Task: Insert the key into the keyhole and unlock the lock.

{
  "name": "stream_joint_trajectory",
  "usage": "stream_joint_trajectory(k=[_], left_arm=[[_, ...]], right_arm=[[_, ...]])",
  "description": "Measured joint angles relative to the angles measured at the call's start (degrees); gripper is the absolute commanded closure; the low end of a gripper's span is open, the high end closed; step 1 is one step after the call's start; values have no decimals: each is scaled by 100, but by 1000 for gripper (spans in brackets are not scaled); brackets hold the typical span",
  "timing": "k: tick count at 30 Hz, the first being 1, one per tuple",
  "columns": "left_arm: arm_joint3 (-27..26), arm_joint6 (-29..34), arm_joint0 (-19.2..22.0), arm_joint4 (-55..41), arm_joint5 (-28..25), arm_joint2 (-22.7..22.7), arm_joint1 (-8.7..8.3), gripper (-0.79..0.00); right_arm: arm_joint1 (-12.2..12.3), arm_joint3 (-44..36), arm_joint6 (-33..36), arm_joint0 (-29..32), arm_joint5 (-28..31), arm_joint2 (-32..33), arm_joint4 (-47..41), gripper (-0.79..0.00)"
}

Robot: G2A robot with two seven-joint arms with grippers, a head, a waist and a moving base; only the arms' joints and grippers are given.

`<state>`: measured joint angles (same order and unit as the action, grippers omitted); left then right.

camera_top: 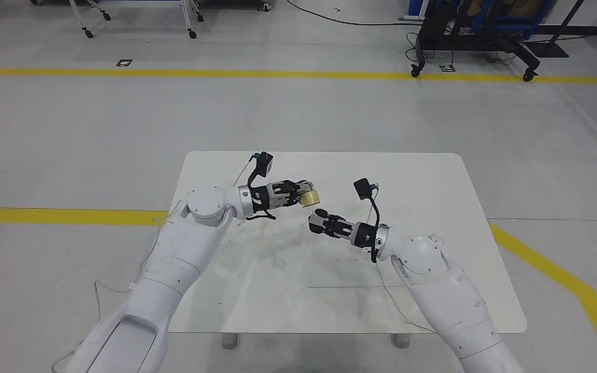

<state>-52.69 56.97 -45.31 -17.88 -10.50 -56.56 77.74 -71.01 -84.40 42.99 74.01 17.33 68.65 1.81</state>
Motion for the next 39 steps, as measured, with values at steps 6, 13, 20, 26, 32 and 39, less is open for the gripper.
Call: stream_joint_trajectory(k=[6,13,20,26,32,39], left_arm=[[-26,56,-6,44,-34,15,-5,0],[-32,135,1,81,-53,39,-8,0],[-59,208,18,197,-71,122,-1,0],[17,152,2,-69,24,53,11,0],[88,107,8,-240,40,-1,18,0],[129,-68,0,-319,48,-44,27,0]], right_arm=[[16,-10,-18,3,17,-21,-7,0],[32,-27,-119,24,34,-36,-15,0],[46,-62,-273,57,64,-50,27,0],[53,-75,-347,65,107,-72,-5,-785],[64,-71,-378,67,131,-73,-74,-785],[73,-112,-608,141,203,-27,-173,-215]])
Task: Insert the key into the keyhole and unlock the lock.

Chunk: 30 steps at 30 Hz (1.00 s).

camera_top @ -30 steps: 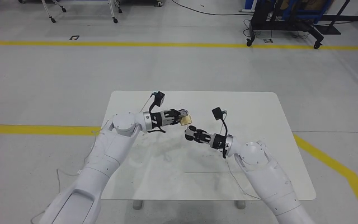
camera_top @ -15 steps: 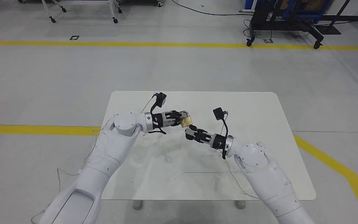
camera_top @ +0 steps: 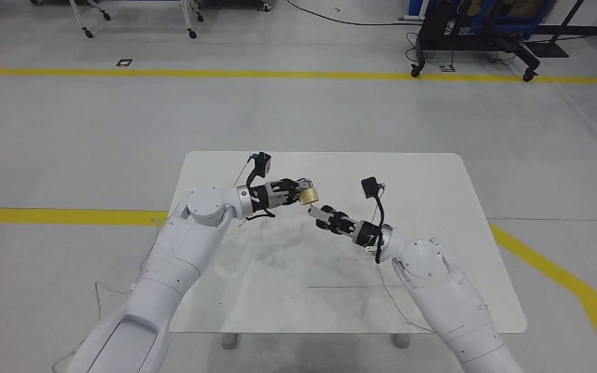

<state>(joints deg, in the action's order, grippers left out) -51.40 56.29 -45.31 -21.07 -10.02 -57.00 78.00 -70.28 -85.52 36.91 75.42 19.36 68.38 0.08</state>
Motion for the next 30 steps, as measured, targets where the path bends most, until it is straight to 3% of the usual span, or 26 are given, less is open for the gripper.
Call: stream_joint_trajectory(k=[3,13,26,27,28,29,30], left_arm=[[7,-44,3,27,3,6,3,0],[40,-88,22,42,38,24,17,0],[66,-50,49,79,38,55,32,0],[58,-55,49,87,27,59,33,0],[53,-60,47,93,17,61,34,0],[50,-71,45,97,2,61,35,0],[46,-100,37,96,-24,56,36,0]], right_arm=[[4,-5,2,2,-15,-11,-14,0],[-2,76,51,-129,-392,-105,-110,0],[-17,122,-93,-169,-321,-152,-356,0],[-21,132,-113,-175,-305,-161,-394,-37],[-24,140,-128,-179,-291,-165,-428,-345],[-27,149,-146,-184,-276,-165,-456,-785],[-27,163,-232,-181,-278,-138,-433,-785]])
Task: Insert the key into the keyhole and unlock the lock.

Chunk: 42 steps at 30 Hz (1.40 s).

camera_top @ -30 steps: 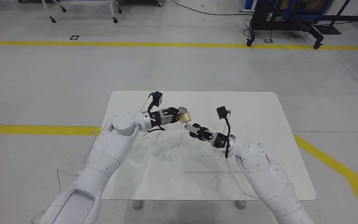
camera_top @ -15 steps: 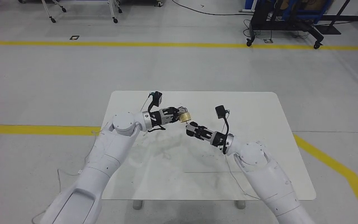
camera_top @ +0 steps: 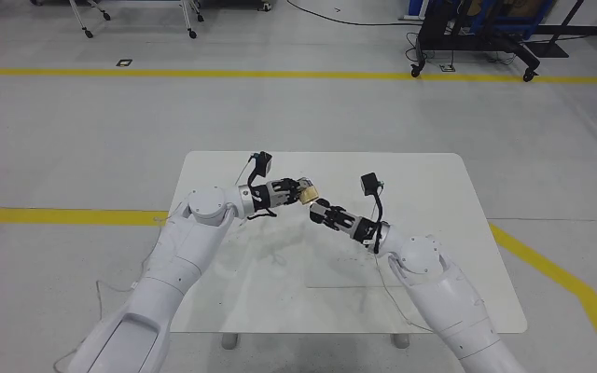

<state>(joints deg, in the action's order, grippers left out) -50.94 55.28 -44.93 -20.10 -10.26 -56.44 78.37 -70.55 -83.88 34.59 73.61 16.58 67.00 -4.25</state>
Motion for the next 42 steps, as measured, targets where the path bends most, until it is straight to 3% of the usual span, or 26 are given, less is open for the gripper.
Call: stream_joint_trajectory(k=[3,15,17,20,21,23,24,25,26,31,42], left_arm=[[-6,-182,-33,-18,-35,-37,3,0],[-367,-1377,-360,69,-390,-357,-41,0],[-479,-1478,-442,110,-501,-409,-55,0],[-643,-1565,-551,158,-729,-497,-81,0],[-714,-1580,-593,197,-836,-524,-90,0],[-812,-1597,-655,234,-997,-561,-103,0],[-868,-1612,-695,264,-1095,-580,-110,0],[-908,-1617,-726,263,-1170,-594,-113,0],[-944,-1613,-755,247,-1254,-610,-115,0],[-1076,-1477,-863,254,-1706,-670,-138,0],[-1155,-1493,-920,346,-1845,-668,-143,0]], right_arm=[[1,-12,-327,25,-41,34,159,-785],[-1,-21,-284,32,-44,29,132,-785],[-16,-60,-124,67,-50,45,-187,-785],[-8,124,679,-22,-159,158,-1328,-785],[-3,245,980,-100,-251,197,-1709,-748],[-7,409,1356,-208,-361,214,-2180,-376],[-12,517,1590,-278,-441,204,-2445,-320],[-16,597,1745,-336,-504,192,-2600,-299],[-22,671,1862,-396,-560,173,-2714,-388],[-88,988,2009,-695,-750,-74,-2937,-348],[-147,1299,2072,-878,-583,-157,-3274,-262]])
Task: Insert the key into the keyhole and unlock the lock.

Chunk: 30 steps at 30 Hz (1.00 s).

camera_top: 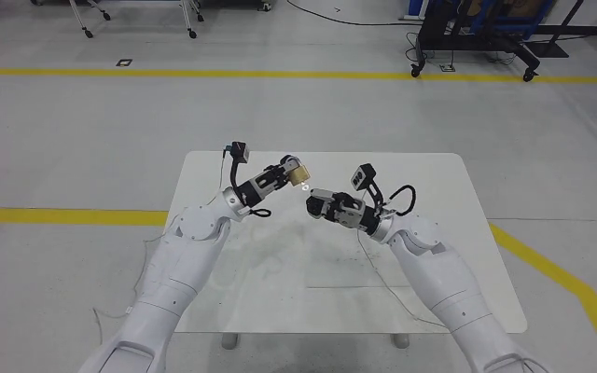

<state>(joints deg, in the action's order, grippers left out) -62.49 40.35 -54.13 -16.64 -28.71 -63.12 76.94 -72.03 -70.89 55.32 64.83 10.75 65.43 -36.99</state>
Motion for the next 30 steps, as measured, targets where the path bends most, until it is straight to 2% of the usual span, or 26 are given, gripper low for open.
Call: stream_joint_trajectory(k=[12,22,23,25,30], left_arm=[[-30,138,12,57,-41,47,-1,0],[12,260,62,27,10,98,6,0],[16,269,68,33,9,103,7,0],[26,279,77,32,-3,112,9,0],[48,295,96,38,-35,127,12,0]], right_arm=[[-30,128,-1,-88,12,-57,-71,-243],[-49,252,-34,-163,-11,-60,-129,-145],[-51,263,-38,-168,-15,-60,-142,-126],[-56,297,-40,-182,-22,-48,-192,-12],[-55,368,110,-189,-29,13,-371,0]])
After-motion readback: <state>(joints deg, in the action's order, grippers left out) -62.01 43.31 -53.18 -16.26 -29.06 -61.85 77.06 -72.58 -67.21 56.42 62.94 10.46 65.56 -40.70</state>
